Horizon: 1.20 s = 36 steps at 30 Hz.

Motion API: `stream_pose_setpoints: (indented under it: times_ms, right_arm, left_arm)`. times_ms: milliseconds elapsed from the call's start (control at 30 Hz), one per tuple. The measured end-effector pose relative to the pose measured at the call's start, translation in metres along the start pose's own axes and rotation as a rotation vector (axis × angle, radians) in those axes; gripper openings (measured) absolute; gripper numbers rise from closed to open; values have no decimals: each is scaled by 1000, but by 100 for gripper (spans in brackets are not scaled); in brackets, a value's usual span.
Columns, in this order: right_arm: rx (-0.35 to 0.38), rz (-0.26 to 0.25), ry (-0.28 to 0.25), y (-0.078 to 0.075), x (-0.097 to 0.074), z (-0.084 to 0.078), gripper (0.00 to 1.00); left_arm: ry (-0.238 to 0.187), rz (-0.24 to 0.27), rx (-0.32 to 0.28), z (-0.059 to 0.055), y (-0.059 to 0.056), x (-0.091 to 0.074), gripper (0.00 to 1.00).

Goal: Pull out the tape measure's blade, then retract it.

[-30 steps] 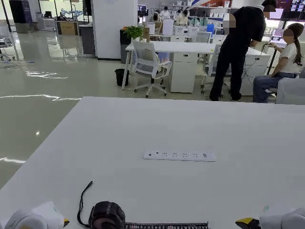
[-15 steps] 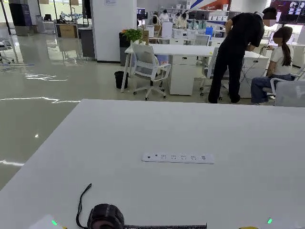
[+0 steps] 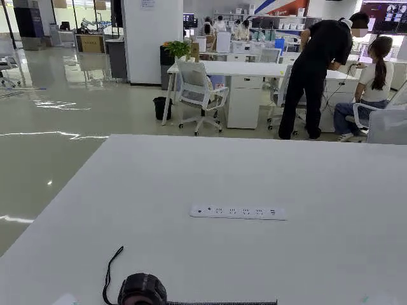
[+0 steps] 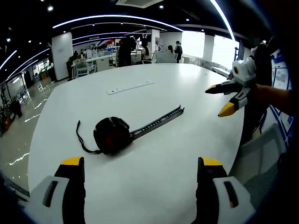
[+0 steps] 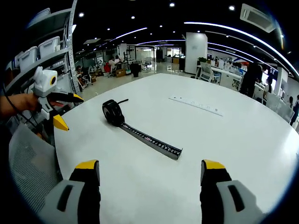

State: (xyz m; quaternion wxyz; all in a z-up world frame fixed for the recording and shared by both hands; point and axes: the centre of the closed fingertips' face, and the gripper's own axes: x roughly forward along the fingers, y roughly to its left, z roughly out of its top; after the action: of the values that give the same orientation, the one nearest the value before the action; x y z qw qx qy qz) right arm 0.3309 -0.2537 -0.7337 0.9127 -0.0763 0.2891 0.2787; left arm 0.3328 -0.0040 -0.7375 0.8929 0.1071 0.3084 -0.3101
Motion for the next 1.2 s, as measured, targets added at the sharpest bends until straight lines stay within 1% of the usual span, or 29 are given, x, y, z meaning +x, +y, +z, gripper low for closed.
stream_pose_setpoints:
  times_ms: [200, 433, 567, 900, 1100, 1200]
  right_arm:
    - [-11, -2, 1, 0, 0, 1, 92]
    - [-4, -5, 1, -1, -1, 1, 92]
    - [-1, -5, 5, -1, -2, -1, 92]
    - [9, 0, 6, -1, -2, -3, 92]
    - [0, 16, 13, -2, -1, -4, 91]
    - [0, 26, 16, -2, -1, -4, 91]
  left_arm:
    - [-4, 6, 0, 1, 1, -1, 99]
    - [-13, 17, -7, 4, 3, -2, 99]
    - [-14, 21, -12, 4, 3, -2, 99]
    - [-26, 46, -63, 5, 4, -1, 99]
    - [-21, 73, -101, 5, 7, 0, 98]
    - [-44, 91, -118, 9, 9, 0, 96]
